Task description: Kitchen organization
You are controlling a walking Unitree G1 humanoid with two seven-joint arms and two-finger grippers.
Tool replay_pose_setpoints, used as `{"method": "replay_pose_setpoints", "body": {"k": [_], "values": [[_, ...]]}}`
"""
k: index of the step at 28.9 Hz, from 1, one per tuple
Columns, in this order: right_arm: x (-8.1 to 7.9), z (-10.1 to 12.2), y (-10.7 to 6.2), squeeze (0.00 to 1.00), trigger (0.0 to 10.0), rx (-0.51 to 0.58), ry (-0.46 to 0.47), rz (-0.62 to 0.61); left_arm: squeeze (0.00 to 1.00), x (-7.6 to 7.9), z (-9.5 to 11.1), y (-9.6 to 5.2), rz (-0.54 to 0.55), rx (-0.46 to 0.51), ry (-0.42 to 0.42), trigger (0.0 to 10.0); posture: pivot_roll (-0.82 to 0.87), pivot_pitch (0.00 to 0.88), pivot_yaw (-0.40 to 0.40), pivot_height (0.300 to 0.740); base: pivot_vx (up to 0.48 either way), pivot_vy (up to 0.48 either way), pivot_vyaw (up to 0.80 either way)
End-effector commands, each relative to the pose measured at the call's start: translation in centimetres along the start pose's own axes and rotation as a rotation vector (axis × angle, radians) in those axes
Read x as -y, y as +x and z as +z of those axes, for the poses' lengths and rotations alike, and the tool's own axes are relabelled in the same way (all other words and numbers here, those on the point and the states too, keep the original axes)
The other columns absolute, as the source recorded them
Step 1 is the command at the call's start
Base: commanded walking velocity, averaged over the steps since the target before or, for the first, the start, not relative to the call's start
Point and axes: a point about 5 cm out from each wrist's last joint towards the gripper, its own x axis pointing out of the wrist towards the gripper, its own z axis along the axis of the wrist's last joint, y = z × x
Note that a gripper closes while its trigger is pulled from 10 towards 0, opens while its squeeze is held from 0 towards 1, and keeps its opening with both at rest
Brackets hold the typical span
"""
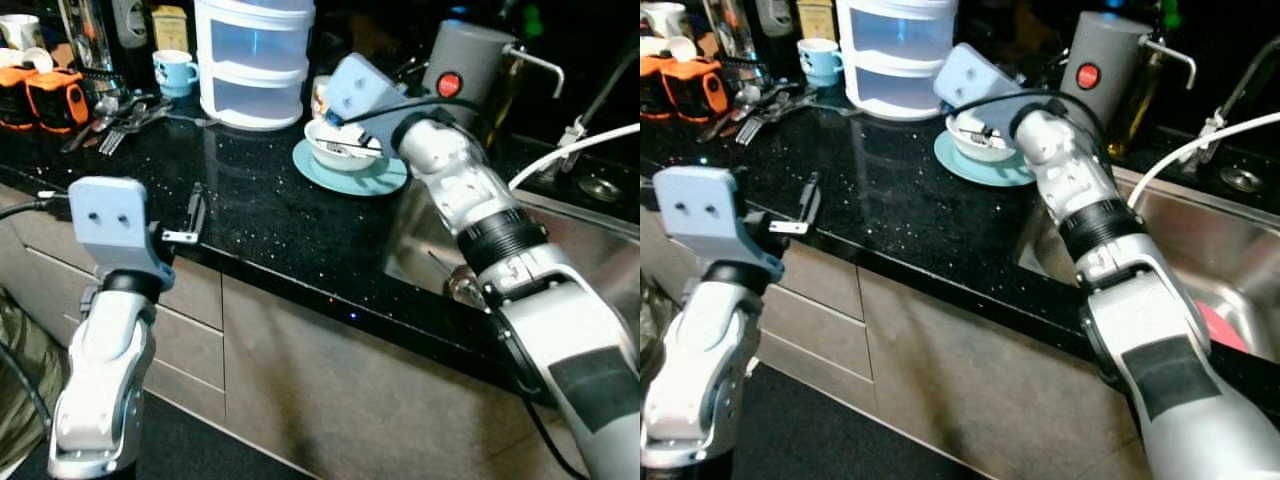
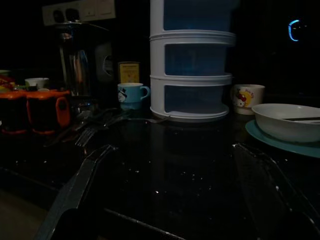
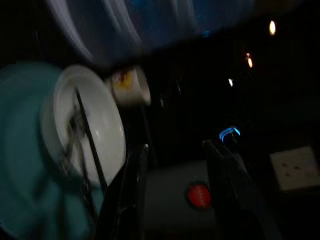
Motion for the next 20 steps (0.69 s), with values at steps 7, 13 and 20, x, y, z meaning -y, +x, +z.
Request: {"method": "replay_pose_setpoints", "body": {"k": [7,13,20], "values": [[0.3,-1.2,0.2,0.0,10.0,-0.102,-0.135,0.051,0.0,0.2,0.0,-0.9,-0.01,-0.03,0.009,10.0,0.19,0.013,-0.163,0.74,0.0,0.0,0.0],[0.2,-1.6,0.2,0.0,10.0,-0.137,-0.17,0.099,0.0,0.0,0.3,-1.8,-0.001,-0.045,0.017,10.0,0.2,0.057,-0.174,0.74,0.0,0.0,0.0],[0.6,-2.2,0.0,0.0,10.0,-0.169,-0.199,0.154,0.0,-0.1,0.4,-2.7,0.007,-0.069,0.02,10.0,0.2,0.093,-0.176,0.74,0.0,0.0,0.0]]}}
